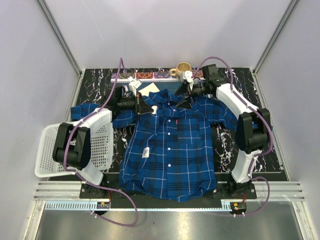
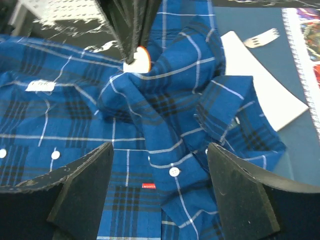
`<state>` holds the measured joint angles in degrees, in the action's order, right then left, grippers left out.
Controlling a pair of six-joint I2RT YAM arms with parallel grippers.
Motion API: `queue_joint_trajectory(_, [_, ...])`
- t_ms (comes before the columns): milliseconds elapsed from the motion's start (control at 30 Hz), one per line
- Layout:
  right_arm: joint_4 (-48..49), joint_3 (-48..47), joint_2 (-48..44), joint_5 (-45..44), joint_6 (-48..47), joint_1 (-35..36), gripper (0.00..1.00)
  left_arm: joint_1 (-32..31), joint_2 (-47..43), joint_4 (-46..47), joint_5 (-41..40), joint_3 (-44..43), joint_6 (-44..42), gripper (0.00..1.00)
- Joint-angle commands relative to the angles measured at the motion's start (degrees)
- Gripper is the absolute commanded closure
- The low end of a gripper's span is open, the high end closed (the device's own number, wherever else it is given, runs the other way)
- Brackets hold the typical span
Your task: Pin the brooch onto the clothing
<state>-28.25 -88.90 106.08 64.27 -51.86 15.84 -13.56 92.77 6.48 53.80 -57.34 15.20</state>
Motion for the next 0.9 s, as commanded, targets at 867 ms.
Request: queue_joint_trajectory(867, [-33.01,-22.54,17.23,7.62,-23.38,9.21,0.39,-2.35,1.09,-6.13,11.41,-5.15,-18.89,1.00])
